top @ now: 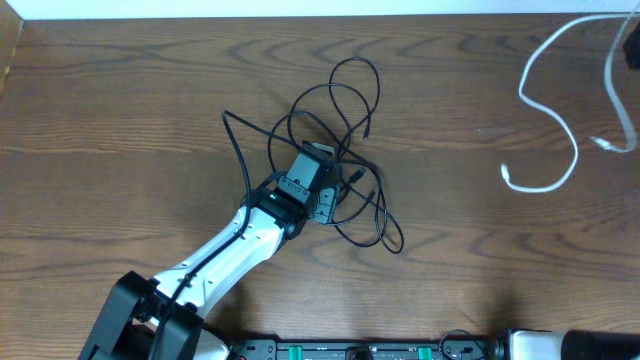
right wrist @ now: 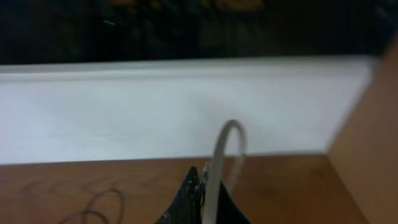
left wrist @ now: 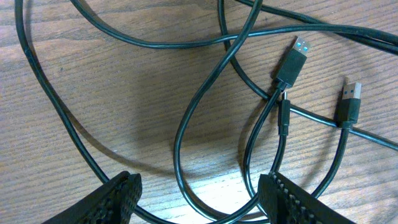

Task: Untangle cables
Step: 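Pull the white cable out to the far right edge with right gripper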

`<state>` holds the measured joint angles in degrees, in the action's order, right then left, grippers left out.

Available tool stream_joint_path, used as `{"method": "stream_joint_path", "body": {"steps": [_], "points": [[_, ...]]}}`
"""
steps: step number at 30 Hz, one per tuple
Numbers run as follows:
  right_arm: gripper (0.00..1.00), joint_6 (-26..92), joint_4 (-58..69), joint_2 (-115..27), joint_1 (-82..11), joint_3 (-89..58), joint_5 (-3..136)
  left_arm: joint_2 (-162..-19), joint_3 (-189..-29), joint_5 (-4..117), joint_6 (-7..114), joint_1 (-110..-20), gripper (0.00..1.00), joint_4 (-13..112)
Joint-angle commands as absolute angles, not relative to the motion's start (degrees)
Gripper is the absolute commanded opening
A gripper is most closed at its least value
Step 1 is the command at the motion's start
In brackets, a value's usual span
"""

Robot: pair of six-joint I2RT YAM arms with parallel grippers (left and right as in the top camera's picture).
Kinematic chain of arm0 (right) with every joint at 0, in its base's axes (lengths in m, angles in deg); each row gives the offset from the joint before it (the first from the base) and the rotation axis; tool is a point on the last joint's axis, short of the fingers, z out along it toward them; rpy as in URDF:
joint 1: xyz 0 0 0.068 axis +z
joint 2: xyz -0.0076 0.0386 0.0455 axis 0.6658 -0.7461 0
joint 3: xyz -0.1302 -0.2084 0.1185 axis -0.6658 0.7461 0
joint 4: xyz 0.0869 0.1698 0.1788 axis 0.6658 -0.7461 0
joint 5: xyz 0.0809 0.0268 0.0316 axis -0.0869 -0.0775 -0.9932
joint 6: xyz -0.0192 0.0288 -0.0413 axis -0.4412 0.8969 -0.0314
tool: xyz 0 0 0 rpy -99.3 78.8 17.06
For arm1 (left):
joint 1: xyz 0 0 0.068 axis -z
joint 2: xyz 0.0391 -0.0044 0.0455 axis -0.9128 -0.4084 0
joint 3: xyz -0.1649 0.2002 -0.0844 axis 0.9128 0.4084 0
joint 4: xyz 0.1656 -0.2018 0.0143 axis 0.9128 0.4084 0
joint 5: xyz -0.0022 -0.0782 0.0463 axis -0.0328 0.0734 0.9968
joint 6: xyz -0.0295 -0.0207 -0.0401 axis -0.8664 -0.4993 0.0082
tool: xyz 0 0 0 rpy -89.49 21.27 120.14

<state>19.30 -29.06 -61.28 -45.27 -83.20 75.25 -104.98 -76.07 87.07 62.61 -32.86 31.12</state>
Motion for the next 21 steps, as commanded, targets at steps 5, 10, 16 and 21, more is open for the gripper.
{"method": "stream_joint_path", "body": {"steps": [5,10,16,21], "points": [[0.01,26.9,-31.6,-73.0,-55.7,-82.1,78.5,-105.5,-76.3,87.8,62.0,-33.1,0.66,30.9],[0.01,31.7,-31.9,-79.6,-63.1,-82.1,78.5,-105.5,-76.3,87.8,62.0,-33.1,0.66,30.9],[0.01,37.2,-33.0,-85.8,-73.3,-82.1,78.5,-105.5,-76.3,87.8,62.0,-33.1,0.66,31.0],[0.01,39.7,-34.6,-88.7,-82.3,-82.1,78.7,-105.5,-76.3,87.8,62.0,-33.1,0.66,30.9]]}}
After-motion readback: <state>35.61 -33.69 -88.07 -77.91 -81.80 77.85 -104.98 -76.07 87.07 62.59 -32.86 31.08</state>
